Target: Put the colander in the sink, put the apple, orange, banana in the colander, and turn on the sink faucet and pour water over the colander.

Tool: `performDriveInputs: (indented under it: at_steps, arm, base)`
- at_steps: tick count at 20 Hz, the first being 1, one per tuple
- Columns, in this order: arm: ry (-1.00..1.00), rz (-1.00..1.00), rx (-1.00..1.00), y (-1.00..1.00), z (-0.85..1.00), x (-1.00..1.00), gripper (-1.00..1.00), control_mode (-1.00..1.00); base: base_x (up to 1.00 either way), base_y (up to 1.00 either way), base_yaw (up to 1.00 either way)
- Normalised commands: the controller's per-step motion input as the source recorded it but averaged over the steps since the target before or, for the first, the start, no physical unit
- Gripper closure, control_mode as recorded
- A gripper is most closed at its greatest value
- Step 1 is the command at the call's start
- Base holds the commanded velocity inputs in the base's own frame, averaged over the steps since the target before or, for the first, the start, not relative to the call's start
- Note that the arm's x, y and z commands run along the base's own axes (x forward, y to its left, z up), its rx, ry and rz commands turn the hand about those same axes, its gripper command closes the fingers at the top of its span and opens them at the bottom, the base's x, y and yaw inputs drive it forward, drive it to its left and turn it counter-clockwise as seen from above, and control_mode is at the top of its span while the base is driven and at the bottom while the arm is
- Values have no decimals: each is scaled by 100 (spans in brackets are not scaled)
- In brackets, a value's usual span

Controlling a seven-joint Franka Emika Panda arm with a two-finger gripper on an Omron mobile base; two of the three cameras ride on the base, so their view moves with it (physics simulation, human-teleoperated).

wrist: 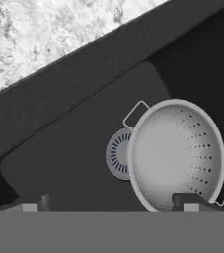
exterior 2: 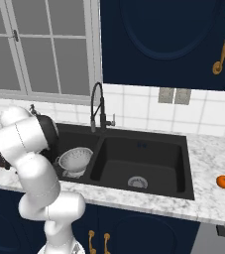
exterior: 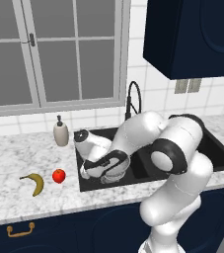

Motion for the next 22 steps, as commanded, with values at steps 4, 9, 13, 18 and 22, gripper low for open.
performDriveInputs:
  at_steps: [4,9,13,18,22]
  arm:
    - [8,-11,12,86,99,-26,-100,-100]
    - [15,-20,13,81,53,-39,-100,-100]
    - [19,-20,10,54,2,-33,-100,-100]
    - [11,-16,1,57,-21,-6,-100,-100]
    - [2,-14,0,48,-13,-6,-100,-100]
  base:
    - [0,0,0]
    - [0,0,0]
    - [0,0,0]
    - [0,0,0]
    - [0,0,0]
